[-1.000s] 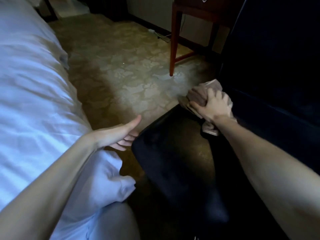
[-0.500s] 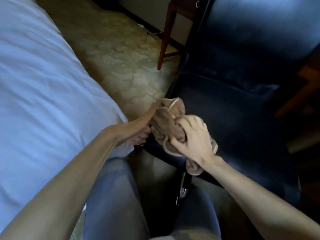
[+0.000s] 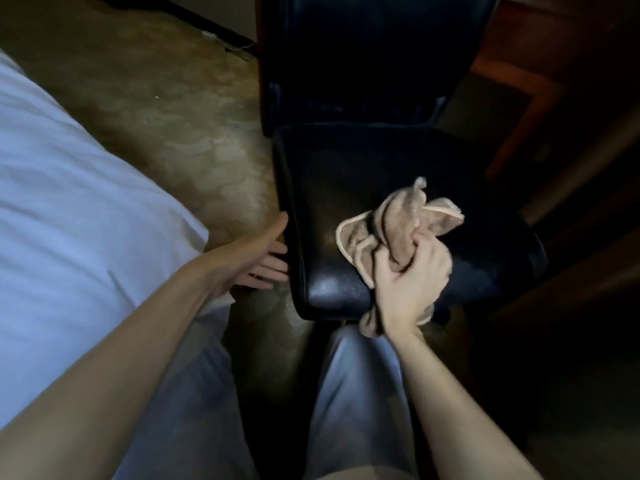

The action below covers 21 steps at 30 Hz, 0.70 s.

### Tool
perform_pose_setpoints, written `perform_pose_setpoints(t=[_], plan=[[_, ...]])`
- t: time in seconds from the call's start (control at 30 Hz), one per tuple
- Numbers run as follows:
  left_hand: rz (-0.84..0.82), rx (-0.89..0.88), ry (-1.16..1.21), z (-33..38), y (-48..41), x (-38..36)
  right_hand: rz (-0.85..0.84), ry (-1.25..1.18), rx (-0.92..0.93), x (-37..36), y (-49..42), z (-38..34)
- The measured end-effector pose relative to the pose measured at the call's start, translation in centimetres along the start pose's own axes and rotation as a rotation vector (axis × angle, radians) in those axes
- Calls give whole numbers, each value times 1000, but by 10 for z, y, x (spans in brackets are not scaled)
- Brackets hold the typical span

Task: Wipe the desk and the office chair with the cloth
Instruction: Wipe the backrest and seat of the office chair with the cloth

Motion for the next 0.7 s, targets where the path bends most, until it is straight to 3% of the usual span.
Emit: perform_pose_setpoints(t=[0.13, 0.23, 0.37, 0.43, 0.53, 0.7], plan=[[39, 57, -20, 19, 0, -19, -31, -69, 46, -15, 45, -37], [148, 11, 10, 15, 1, -17, -133, -156, 312, -24, 75, -56], [206, -19, 101, 8, 11, -21, -195, -59, 546, -2, 42, -7], [237, -14, 115, 13, 13, -32, -176, -1, 476, 24, 18, 36], [285, -56, 100, 20, 12, -51, -152, 86, 231, 71, -19, 105], [359, -94, 44, 18, 6, -60, -82, 77, -50, 125, -75, 191]])
Point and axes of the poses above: each hand's wrist, its own y-axis away from the middle knuckle, its own x-axis out of the back of the hand, z = x × y, the point moved 1 cm from there along -y, towards the middle knuckle, and after that the axes turned 3 degrees about -z, right-handed, at the moved point
